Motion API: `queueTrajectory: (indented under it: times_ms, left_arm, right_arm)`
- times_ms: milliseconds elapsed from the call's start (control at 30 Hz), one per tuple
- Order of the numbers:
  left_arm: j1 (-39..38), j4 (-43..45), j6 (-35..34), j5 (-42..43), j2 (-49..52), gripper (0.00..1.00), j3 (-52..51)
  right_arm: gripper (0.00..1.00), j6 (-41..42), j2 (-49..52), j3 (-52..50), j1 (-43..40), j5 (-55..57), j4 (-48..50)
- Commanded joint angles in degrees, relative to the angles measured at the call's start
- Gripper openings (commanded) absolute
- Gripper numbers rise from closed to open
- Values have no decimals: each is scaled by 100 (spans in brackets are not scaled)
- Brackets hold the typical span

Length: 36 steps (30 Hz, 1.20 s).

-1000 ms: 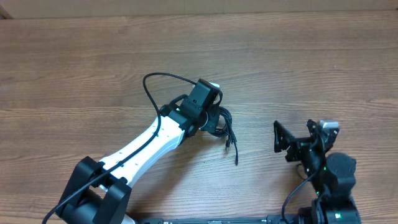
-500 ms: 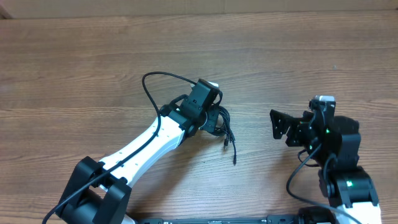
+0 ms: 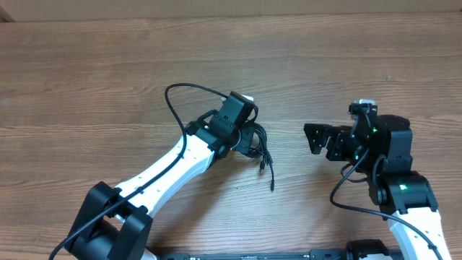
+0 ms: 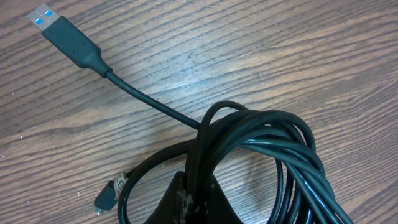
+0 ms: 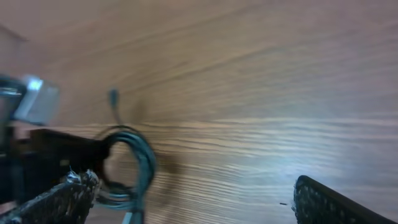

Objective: Untangle cables

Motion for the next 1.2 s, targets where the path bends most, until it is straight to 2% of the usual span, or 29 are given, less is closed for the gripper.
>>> queueTrajectory:
  times_ms: [0, 133, 267, 333, 500, 633, 700, 900, 1033, 1167]
  left_arm:
    - [-4, -48, 155, 214, -116, 4, 96]
    - [-37, -219, 1193, 955, -133, 4, 234]
    - [-125, -540, 2098, 1051, -195, 4, 531]
    - [-133, -555, 2262, 1095, -201, 4, 684]
    - [-133, -494, 2251, 1257, -199, 4, 977]
    - [-131, -468, 2245, 1727, -201, 4, 1014]
    - [-131, -442, 2061, 1775, -201, 4, 1014]
    - [-129, -173, 1696, 2347, -201, 4, 1014]
    - [-129, 50, 1399, 2389, -199, 4, 1014]
    - [-131, 114, 1386, 2387, -201, 4, 1014]
  right_arm:
    - [100, 28, -24, 212, -26, -625, 120]
    - [100, 46, -24, 212, -26, -732, 203]
    - [100, 50, 50, 210, -20, -691, 190]
    - [96, 146, 142, 210, -9, -693, 173]
    - [72, 195, 393, 210, 125, -713, 90]
    - [51, 195, 586, 208, 210, -713, 83]
    - [48, 195, 693, 208, 212, -713, 46]
    - [49, 190, 920, 203, 212, -1047, 37]
    - [48, 173, 1067, 203, 212, -1419, 20]
    - [41, 173, 1145, 203, 212, -1554, -26]
